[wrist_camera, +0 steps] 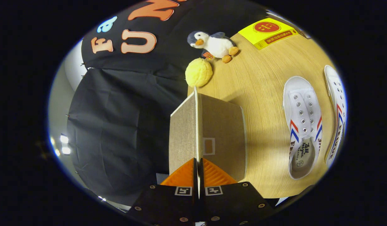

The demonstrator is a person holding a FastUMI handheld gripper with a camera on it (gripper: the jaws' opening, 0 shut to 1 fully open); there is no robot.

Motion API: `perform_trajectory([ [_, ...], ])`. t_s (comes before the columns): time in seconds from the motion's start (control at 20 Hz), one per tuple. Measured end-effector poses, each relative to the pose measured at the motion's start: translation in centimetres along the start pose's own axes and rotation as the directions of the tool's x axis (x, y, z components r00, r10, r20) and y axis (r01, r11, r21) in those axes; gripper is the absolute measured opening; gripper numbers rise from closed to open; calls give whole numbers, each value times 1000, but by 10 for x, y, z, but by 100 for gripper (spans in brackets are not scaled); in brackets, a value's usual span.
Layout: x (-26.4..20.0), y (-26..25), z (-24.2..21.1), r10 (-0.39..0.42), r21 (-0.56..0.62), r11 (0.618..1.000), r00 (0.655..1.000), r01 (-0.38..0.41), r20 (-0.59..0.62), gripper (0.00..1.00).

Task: Open the storage box then place both shoes into the box .Put the left shoe in first, then the right shoe, with the right side of both shoes facing outward in a uniform manner.

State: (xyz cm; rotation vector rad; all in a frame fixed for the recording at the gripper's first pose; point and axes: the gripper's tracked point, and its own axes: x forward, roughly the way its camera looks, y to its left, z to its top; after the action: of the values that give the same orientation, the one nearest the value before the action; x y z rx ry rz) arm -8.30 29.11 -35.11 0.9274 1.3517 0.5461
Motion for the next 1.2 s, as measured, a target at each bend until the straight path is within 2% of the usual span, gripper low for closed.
perform_trajectory([
  [0.15, 4, 22, -7, 43, -25, 999, 999, -44, -29, 1],
  [0.35, -6, 86, -10, 185, -44, 981, 981, -188, -57, 1],
  [0.55, -11, 148, -4, 253, -125, 958, 966, -256, -47, 2],
  [0.8, 31, 204, -14, 243, -240, 938, 968, -252, -66, 4],
  [1.05, 86, 253, -35, 244, -247, 934, 965, -260, -91, 4],
  [1.2, 134, 274, -42, 199, -268, 939, 976, -217, -91, 4],
])
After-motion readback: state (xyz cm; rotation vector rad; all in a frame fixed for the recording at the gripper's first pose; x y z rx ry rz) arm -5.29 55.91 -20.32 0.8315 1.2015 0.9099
